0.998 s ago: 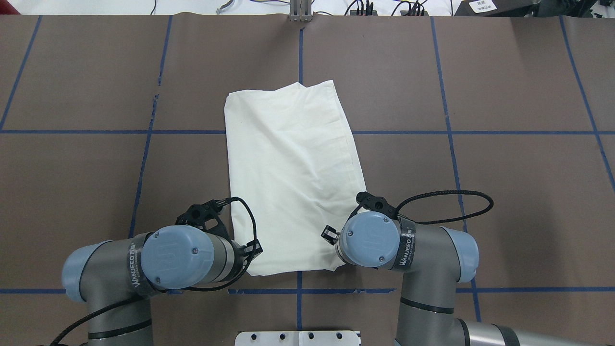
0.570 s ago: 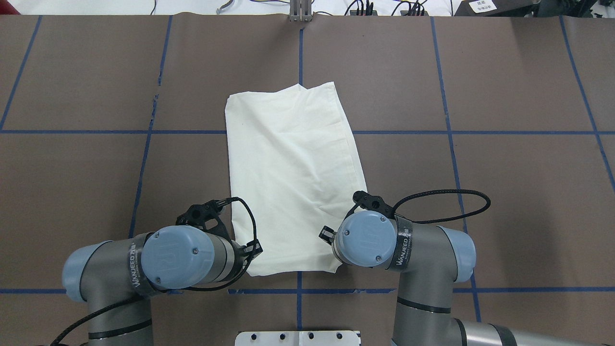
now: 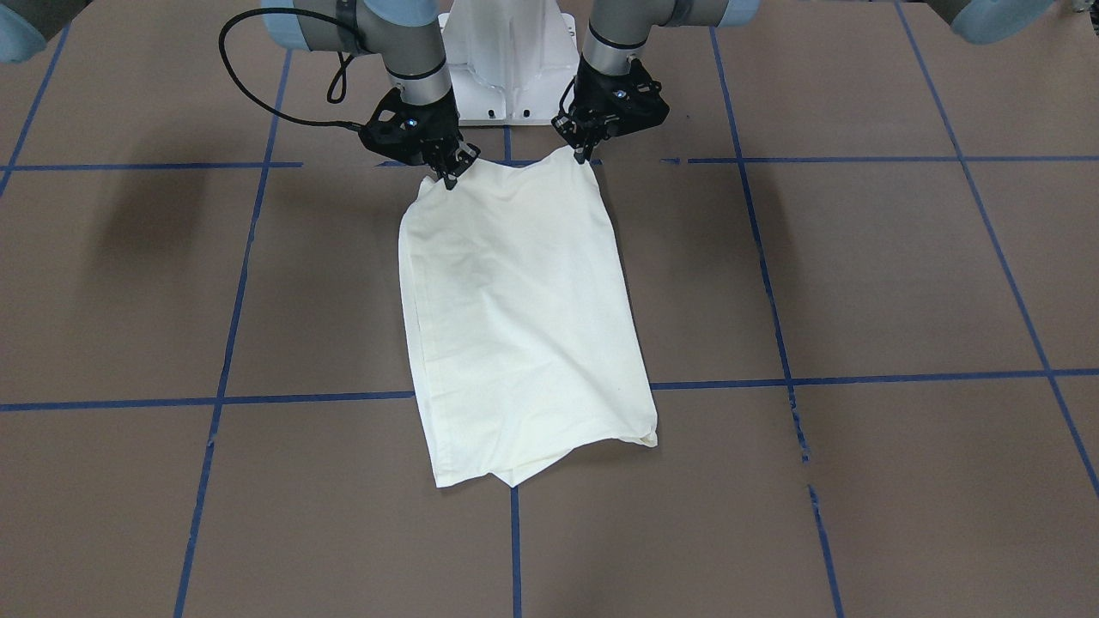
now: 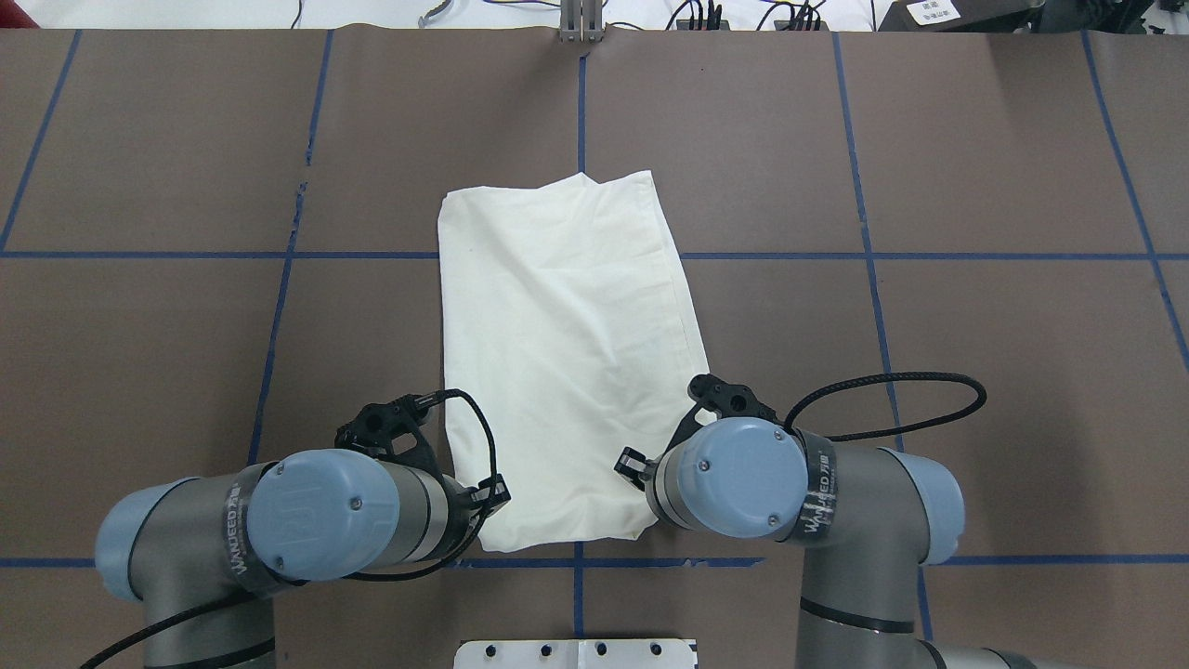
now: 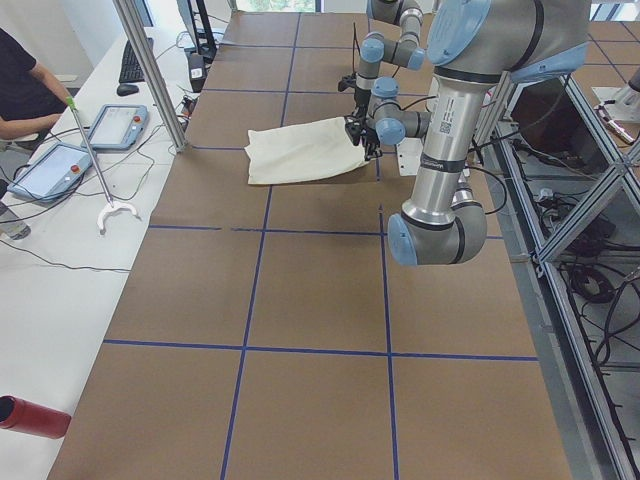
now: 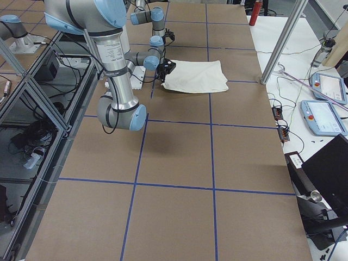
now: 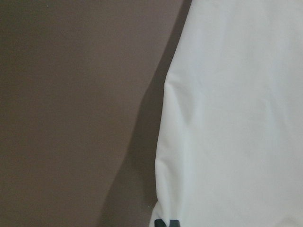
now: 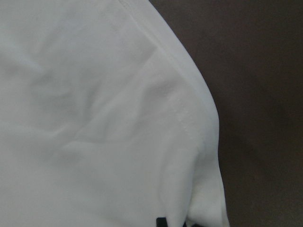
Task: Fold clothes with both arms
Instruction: 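Lift the near edge with both grippers and fold it toward the far edge, then open both grippers and raise them off the folded shirt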
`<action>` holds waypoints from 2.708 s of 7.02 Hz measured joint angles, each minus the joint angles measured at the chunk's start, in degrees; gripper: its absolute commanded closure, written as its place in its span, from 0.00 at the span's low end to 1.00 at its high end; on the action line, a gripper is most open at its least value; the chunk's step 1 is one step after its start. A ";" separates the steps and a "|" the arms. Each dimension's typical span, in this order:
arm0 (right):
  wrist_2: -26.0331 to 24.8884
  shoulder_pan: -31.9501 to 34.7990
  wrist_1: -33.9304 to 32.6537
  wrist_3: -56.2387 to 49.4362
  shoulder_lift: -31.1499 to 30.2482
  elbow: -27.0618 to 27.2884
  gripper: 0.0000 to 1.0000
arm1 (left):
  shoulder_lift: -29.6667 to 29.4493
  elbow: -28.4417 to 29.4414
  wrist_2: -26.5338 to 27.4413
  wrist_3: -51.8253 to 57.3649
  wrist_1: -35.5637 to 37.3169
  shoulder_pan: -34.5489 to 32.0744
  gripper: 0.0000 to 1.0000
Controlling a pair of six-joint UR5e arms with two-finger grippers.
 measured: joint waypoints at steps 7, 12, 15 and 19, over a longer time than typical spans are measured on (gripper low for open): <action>5.85 5.67 0.81 -2.62 -1.15 8.47 1.00 | 0.84 -13.56 -0.69 7.17 10.52 -0.70 1.00; 12.50 20.21 4.97 -10.18 14.71 -19.81 1.00 | -5.00 7.50 -3.25 17.06 -3.67 -17.42 1.00; 12.83 22.34 12.64 -10.67 19.81 -33.66 0.01 | -6.37 16.65 -3.40 20.39 -11.75 -21.07 0.86; 19.00 28.12 13.51 -13.92 22.65 -36.93 0.00 | -8.45 21.28 -3.51 22.29 -13.86 -23.73 0.00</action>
